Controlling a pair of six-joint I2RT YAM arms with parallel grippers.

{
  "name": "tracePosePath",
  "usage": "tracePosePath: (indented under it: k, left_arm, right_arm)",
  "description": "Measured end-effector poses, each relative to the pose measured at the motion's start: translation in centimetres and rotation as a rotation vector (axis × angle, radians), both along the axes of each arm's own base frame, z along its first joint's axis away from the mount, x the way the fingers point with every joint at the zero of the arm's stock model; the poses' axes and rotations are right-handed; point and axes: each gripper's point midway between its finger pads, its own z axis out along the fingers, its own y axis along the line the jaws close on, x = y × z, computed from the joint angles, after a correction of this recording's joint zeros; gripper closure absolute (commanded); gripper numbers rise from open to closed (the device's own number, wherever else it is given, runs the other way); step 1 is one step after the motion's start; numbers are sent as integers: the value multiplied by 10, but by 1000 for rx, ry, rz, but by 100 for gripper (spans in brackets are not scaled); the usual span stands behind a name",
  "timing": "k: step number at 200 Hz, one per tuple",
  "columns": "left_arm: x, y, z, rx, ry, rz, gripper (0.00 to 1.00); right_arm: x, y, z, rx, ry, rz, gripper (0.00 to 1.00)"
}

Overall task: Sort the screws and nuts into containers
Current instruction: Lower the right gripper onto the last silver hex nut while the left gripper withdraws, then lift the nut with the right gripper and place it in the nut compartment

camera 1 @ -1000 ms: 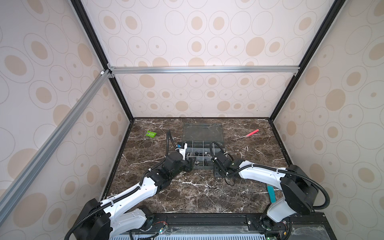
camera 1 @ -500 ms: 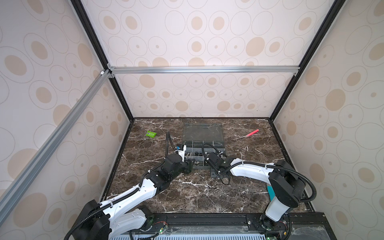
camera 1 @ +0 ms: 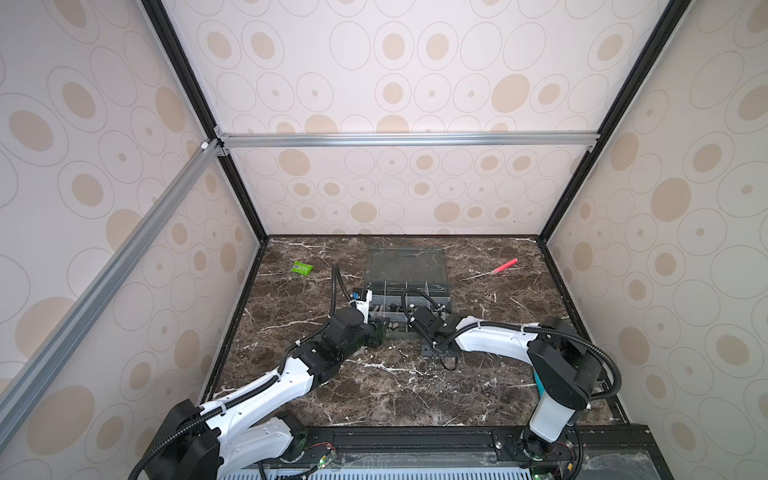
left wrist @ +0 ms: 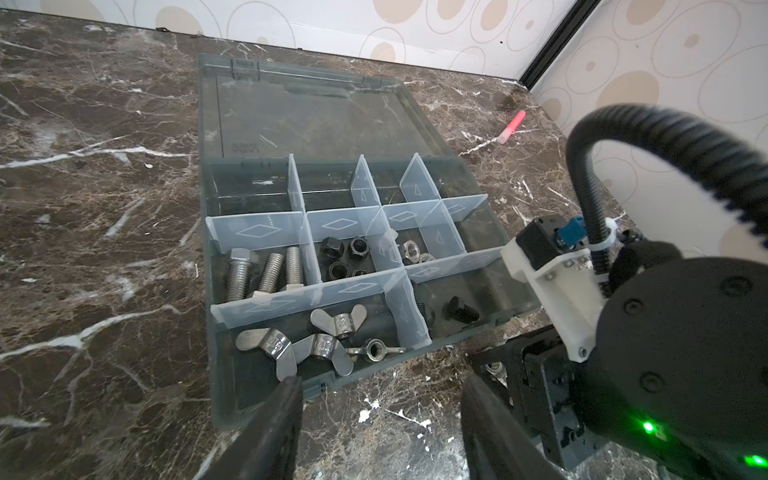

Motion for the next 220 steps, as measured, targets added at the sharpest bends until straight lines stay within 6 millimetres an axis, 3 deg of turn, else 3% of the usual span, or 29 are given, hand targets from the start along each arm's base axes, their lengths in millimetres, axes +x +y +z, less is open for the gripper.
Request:
tracePosePath:
  k: [64,129,171,220]
  left_arm:
    - [-1,1,-2,-1,7,3,39]
    - [-1,1,-2,-2,7,2,39]
    - [-1,1,-2,-2,7,2,39]
    - [-1,0,-2,-3,8,0,39]
  right_arm:
    - [1,-1,-5,-10,1,-12,53]
    - [6,5,-5,10,-13,-25,70]
    - [6,5,-5,9,-18,-26,75]
    - [-13,1,-5,0,-9,-6,77]
